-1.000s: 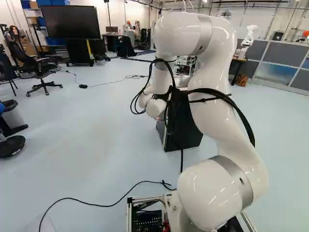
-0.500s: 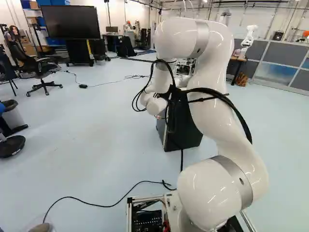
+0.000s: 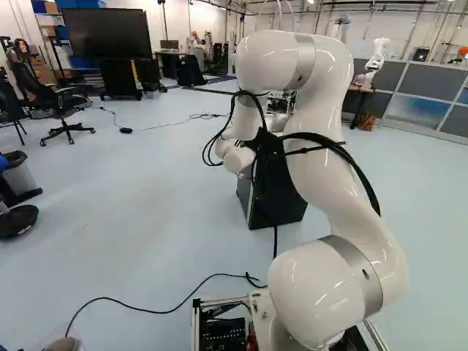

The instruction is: Grab a drink from the fridge

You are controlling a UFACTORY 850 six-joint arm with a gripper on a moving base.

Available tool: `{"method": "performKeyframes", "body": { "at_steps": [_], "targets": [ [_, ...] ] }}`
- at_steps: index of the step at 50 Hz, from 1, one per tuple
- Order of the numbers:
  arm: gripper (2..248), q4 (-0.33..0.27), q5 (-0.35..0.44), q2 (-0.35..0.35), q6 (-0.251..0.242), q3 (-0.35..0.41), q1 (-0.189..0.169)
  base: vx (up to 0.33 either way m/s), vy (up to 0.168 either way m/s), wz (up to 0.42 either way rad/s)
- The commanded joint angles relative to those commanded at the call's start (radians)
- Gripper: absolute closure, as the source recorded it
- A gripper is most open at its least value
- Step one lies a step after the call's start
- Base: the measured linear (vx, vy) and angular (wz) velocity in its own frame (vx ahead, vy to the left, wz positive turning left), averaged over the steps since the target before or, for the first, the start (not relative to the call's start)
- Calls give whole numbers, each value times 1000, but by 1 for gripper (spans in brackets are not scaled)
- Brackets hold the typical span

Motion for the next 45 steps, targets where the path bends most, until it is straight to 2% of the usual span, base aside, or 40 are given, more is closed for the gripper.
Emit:
{"method": "performKeyframes", "body": {
  "at_steps": [45],
  "targets": [
    [3, 4, 0, -4, 0, -7, -20, 0, 0, 0]
  ]
}}
